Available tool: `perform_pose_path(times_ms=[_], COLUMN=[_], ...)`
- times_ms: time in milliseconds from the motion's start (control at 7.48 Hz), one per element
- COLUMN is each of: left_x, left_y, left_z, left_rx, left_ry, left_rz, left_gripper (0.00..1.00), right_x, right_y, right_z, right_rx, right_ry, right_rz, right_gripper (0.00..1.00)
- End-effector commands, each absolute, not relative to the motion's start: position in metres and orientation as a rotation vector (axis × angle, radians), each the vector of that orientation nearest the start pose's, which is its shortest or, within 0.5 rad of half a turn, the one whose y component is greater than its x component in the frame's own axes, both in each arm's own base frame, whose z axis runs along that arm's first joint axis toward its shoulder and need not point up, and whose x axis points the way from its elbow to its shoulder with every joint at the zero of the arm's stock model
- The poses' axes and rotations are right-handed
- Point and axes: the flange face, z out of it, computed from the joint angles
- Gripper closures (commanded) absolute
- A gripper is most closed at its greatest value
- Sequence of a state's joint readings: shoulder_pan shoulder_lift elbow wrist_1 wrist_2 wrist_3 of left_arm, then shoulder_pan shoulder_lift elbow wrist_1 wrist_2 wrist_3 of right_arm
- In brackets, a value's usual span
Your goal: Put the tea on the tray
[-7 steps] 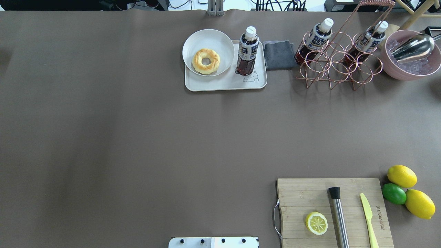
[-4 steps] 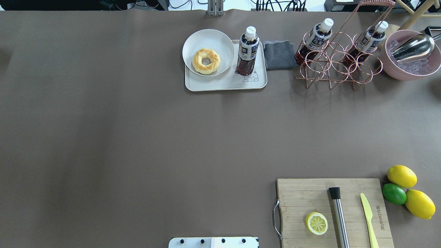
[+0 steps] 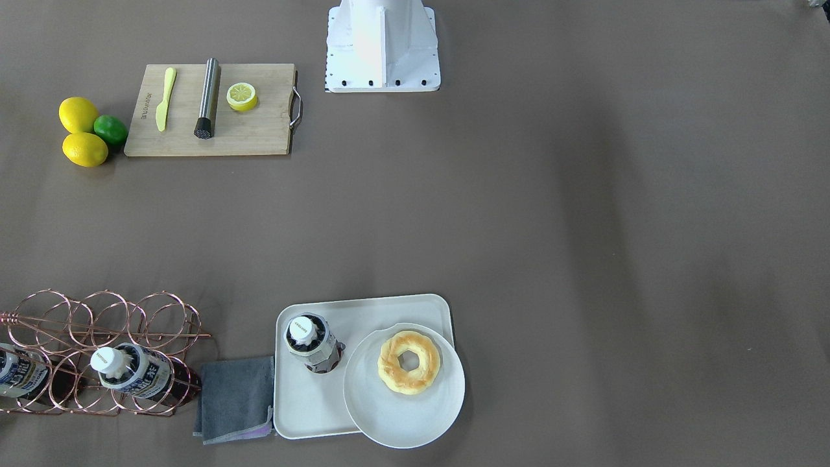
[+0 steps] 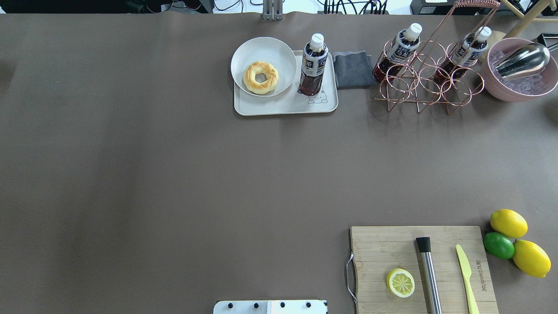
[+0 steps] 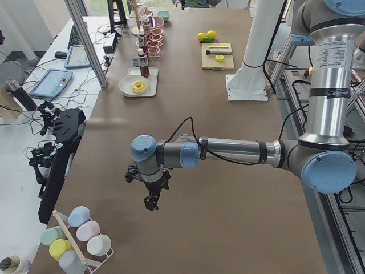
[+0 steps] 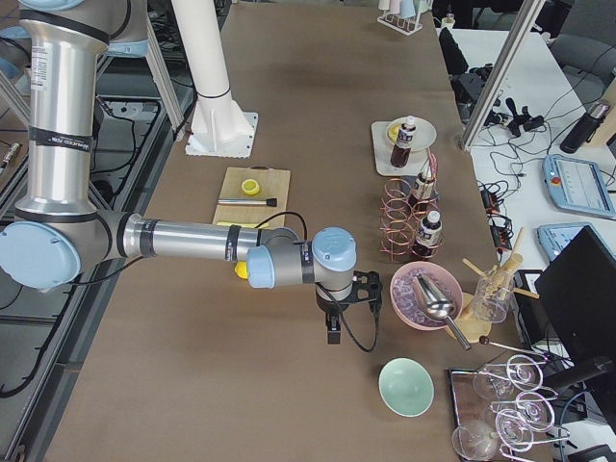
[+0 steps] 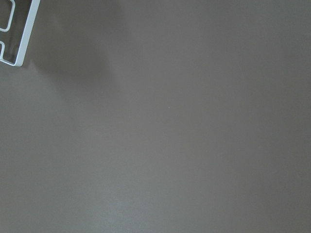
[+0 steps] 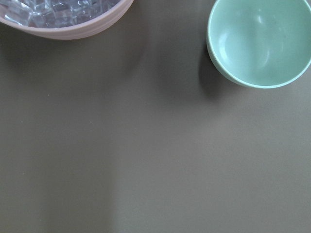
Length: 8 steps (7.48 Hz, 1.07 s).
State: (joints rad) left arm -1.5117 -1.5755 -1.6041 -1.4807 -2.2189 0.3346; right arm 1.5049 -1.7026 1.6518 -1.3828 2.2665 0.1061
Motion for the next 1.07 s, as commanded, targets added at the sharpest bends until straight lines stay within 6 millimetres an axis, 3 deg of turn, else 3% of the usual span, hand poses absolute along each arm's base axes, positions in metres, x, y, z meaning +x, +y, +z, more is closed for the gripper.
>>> perform_pose_path(times_ms=[0, 936], left_x=[-0.048, -0.048], left_y=[-0.484, -0.479], left_z=[0.665, 0.670], left_rx=[0.027, 0.018], left_ry=[0.655, 0.656], left_rz=[0.352, 0.350], left_gripper=[0.01, 0.01], right_x=[0.041, 0.040], right_y=[-0.452, -0.452], right_z=[0.664, 0.654], right_rx=[0.078, 0.096], right_ry=[-0.683, -0.698], right_rz=[-0.011, -0.018], right_gripper=[0.00, 0.00])
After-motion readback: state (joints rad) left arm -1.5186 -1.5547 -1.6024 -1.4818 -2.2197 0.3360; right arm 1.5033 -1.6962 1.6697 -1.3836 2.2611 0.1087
